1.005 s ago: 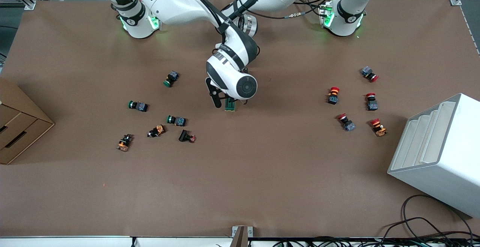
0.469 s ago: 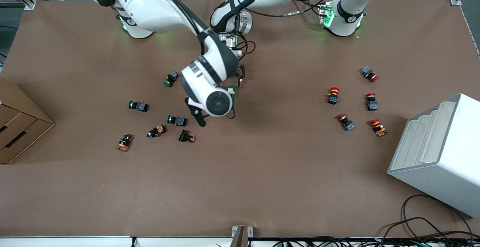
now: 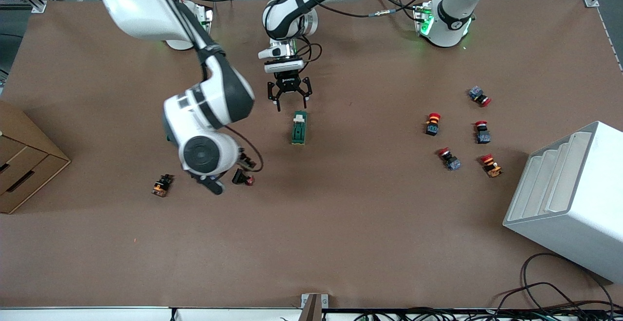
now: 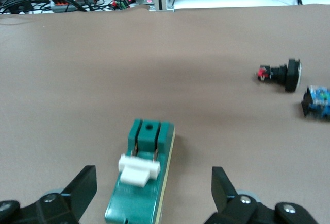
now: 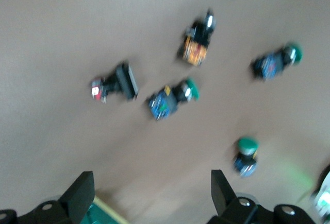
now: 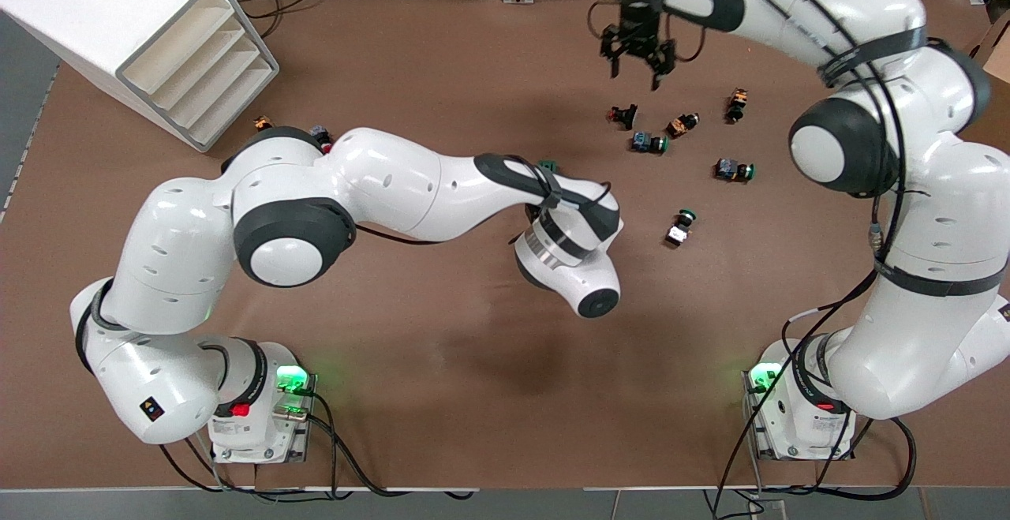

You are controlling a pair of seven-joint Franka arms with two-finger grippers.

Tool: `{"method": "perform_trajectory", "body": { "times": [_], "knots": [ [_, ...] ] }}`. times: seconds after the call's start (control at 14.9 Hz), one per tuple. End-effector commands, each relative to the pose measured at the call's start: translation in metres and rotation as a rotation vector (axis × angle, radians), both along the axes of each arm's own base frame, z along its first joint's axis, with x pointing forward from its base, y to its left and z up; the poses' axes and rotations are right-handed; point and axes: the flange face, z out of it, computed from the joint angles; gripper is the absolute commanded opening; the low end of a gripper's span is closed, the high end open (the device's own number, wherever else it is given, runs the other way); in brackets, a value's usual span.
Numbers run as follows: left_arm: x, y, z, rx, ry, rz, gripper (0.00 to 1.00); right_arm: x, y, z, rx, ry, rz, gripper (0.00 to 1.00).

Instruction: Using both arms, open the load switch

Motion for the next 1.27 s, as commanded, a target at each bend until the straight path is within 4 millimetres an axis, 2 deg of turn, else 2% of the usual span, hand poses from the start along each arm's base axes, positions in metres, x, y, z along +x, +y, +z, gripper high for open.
{"method": "perform_trajectory", "body": {
  "times": [0.0,0.13,0.27,0.33,0.47,0.54,0.6,0.67,0.8,0.87,0.94,1.0,1.07,1.14,1.21],
  "knots": [
    [0.023,-0.014,0.042,-0.007,0.077,0.030,0.98,0.007,-0.061,0.029,0.065,-0.010,0.151,1.00],
    [0.040,-0.026,0.077,-0.024,0.157,0.059,0.98,0.014,-0.107,0.047,0.114,-0.022,0.249,1.00],
    [0.054,-0.030,0.101,-0.023,0.201,0.073,0.98,0.017,-0.157,0.065,0.160,-0.037,0.353,1.00],
    [0.067,-0.028,0.113,-0.025,0.223,0.084,0.98,0.017,-0.179,0.076,0.177,-0.045,0.409,1.00],
    [0.087,-0.026,0.136,-0.007,0.277,0.079,0.98,0.010,-0.207,0.096,0.173,-0.061,0.476,1.00],
    [0.107,-0.022,0.151,0.001,0.320,0.077,0.98,0.008,-0.217,0.105,0.160,-0.066,0.498,1.00],
    [0.119,-0.022,0.165,0.010,0.363,0.057,0.98,0.006,-0.227,0.114,0.151,-0.072,0.527,1.00],
    [0.133,-0.020,0.178,0.012,0.400,0.044,0.99,0.004,-0.246,0.122,0.163,-0.069,0.552,1.00],
    [0.166,-0.002,0.192,0.008,0.453,0.053,0.99,-0.002,-0.274,0.144,0.177,-0.085,0.592,1.00],
    [0.180,0.008,0.210,-0.002,0.464,0.057,0.99,-0.005,-0.286,0.152,0.182,-0.093,0.605,1.00],
    [0.193,0.023,0.237,-0.017,0.485,0.054,0.99,-0.008,-0.297,0.161,0.185,-0.099,0.612,1.00],
    [0.203,0.035,0.251,-0.028,0.524,0.052,0.99,-0.010,-0.302,0.167,0.185,-0.099,0.608,1.00],
    [0.211,0.048,0.275,-0.057,0.543,0.065,0.99,-0.012,-0.307,0.176,0.184,-0.101,0.599,1.00],
    [0.224,0.068,0.296,-0.078,0.566,0.094,0.99,-0.013,-0.311,0.182,0.183,-0.100,0.589,1.00],
    [0.237,0.087,0.308,-0.081,0.590,0.125,0.99,-0.013,-0.312,0.189,0.177,-0.111,0.581,1.00]
  ]
}}
